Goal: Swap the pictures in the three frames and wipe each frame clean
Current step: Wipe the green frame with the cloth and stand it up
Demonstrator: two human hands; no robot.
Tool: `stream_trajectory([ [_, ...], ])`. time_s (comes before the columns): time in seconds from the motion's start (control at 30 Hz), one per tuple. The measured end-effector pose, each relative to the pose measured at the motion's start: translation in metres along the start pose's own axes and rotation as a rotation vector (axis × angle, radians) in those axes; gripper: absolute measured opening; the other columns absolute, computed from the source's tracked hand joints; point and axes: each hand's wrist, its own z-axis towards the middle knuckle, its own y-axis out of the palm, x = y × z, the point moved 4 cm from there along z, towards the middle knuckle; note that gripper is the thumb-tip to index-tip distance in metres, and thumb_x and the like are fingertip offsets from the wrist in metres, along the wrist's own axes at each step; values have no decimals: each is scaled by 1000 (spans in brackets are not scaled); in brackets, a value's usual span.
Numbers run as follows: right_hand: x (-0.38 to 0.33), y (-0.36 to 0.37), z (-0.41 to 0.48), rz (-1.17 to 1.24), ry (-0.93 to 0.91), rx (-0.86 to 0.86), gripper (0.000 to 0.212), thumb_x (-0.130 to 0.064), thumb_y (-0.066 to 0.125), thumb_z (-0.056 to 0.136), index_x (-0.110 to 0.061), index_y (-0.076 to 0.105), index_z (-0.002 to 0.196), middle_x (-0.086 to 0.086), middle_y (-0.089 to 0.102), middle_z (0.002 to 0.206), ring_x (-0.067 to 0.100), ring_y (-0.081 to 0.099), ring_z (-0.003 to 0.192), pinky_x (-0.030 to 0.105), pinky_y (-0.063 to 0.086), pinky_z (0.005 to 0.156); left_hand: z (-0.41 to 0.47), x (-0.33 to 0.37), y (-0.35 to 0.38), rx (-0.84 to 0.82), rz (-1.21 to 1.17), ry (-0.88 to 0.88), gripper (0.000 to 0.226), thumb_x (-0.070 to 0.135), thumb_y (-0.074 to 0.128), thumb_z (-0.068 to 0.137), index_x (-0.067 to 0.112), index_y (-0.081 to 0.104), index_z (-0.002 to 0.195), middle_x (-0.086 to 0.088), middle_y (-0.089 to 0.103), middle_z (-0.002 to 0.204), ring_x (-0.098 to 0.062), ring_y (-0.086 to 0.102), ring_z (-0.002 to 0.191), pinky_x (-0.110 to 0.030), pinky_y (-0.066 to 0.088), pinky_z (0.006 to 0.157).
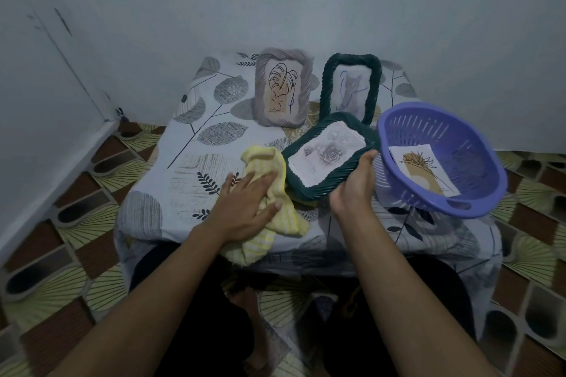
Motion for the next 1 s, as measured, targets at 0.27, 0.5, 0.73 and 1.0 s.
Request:
stream_trajectory([
  [0.27, -3, -5, 9, 48, 41, 50, 53, -50, 34, 105, -16, 56, 139, 8, 60, 139, 29, 60, 122, 43, 54, 93, 0, -22, -14, 208, -118, -40, 68, 62, 37, 77, 20, 62, 125, 1, 62, 127, -29, 51, 122, -46, 38, 99],
  [0.5, 10, 7, -4, 19, 85, -7, 50, -47, 33, 107, -13, 60, 131, 8, 68, 123, 25, 67, 103, 39, 59, 78, 4, -60, -32, 384, -141, -364, 40, 18, 56, 88, 21, 53, 128, -12, 62, 118, -39, 51, 108, -49, 38, 90],
  [0.73, 24, 16, -14, -12, 174, -91, 53, -48, 33, 106, -12, 58, 136, 11, 66, 128, 29, 65, 110, 42, 59, 79, 0, -93, -41, 474, -45, -641, 45, 18, 54, 90, 14, 48, 135, -17, 53, 134, -42, 47, 119, -55, 37, 95],
  [1.0, 37, 15, -12, -71, 324, -187, 56, -52, 34, 104, -14, 58, 137, 16, 64, 132, 36, 60, 122, 51, 49, 101, 2, -54, -48, 587, -2, -442, 50, 32, 44, 91, 26, 40, 141, -5, 37, 152, -31, 21, 145, -63, 15, 108],
])
